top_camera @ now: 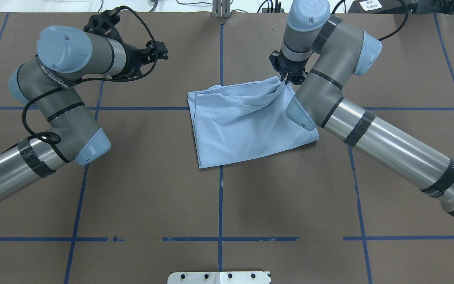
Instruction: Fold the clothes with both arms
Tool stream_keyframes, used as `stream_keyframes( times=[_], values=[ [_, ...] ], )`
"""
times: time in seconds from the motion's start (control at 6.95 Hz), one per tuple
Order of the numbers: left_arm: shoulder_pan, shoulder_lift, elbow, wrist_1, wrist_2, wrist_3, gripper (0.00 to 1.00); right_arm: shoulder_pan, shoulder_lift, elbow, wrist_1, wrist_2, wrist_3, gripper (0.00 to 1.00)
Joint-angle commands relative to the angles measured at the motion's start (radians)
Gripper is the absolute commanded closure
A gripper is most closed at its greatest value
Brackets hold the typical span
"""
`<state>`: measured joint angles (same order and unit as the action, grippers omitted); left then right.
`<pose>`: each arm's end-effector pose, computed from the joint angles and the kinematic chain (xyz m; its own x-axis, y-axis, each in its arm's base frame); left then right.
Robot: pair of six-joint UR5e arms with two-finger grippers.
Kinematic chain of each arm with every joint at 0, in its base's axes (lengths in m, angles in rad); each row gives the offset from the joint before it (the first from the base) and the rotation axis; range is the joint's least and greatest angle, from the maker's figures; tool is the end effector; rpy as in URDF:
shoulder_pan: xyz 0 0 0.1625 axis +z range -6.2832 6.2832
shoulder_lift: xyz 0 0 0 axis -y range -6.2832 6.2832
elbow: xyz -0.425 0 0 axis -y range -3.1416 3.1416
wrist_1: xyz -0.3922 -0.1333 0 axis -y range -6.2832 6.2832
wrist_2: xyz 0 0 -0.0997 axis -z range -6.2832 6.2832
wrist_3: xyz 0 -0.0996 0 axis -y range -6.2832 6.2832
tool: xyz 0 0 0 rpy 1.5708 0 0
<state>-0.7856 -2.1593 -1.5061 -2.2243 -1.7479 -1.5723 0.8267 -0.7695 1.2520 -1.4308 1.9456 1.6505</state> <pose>0.4161 -0.5800 0.2653 0.2702 -0.2724 -0.9235 0.5816 0.8106 -0.0689 -0.4623 -0.6451 0.2934 0.5055 0.6585 0.5575 -0.5822 0.7372 -0.3429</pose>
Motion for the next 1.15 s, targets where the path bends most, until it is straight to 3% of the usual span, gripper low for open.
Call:
stream_keyframes(
  times=[0.0, 0.14, 0.29, 0.43, 0.72, 1.01],
  values=[
    [0.0, 0.001, -0.002, 0.0, -0.001, 0.0, 0.0, 0.043, 0.003, 0.009, -0.011, 0.065, -0.035, 0.07],
    [0.0, 0.001, -0.006, 0.0, -0.001, -0.026, 0.0, 0.026, 0.006, 0.042, -0.008, 0.076, -0.022, 0.06],
    [0.0, 0.001, -0.008, 0.0, -0.002, -0.034, 0.0, -0.027, -0.011, 0.106, -0.008, 0.067, 0.038, 0.99],
    [0.0, 0.001, -0.011, 0.0, -0.002, -0.034, 0.0, -0.1, -0.029, 0.144, -0.007, 0.021, 0.04, 1.0],
    [0.0, 0.003, -0.017, 0.0, -0.002, -0.034, 0.0, -0.223, -0.024, 0.129, -0.002, -0.101, 0.031, 1.0],
    [0.003, 0.024, -0.039, 0.0, -0.004, -0.034, 0.0, -0.216, -0.019, 0.072, 0.001, -0.128, -0.056, 1.0]
  ],
)
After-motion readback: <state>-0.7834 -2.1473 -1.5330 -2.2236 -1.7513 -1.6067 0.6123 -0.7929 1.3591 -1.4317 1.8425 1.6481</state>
